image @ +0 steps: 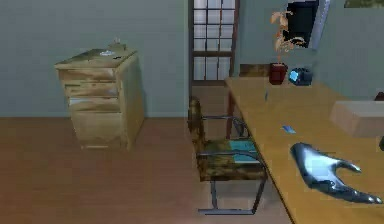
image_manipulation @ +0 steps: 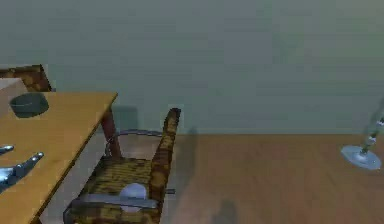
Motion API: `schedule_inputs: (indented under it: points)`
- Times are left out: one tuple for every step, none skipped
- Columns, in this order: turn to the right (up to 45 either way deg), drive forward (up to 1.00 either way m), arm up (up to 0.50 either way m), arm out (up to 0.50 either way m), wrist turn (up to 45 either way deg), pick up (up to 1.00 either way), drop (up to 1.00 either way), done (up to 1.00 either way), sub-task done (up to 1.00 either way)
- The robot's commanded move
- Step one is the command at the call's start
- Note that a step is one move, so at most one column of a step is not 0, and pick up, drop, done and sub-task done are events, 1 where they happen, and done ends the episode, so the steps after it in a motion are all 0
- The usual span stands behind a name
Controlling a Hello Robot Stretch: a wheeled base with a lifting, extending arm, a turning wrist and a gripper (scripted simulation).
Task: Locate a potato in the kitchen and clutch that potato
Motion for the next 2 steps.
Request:
schedule_inputs:
  points:
    - [-33.0,0.00,0.00,0.00,0.0,0.00,0.00,0.00,0.00]
    - [0.0,1.00,0.00,0.00,0.0,0.00,0.00,0.00,0.00]
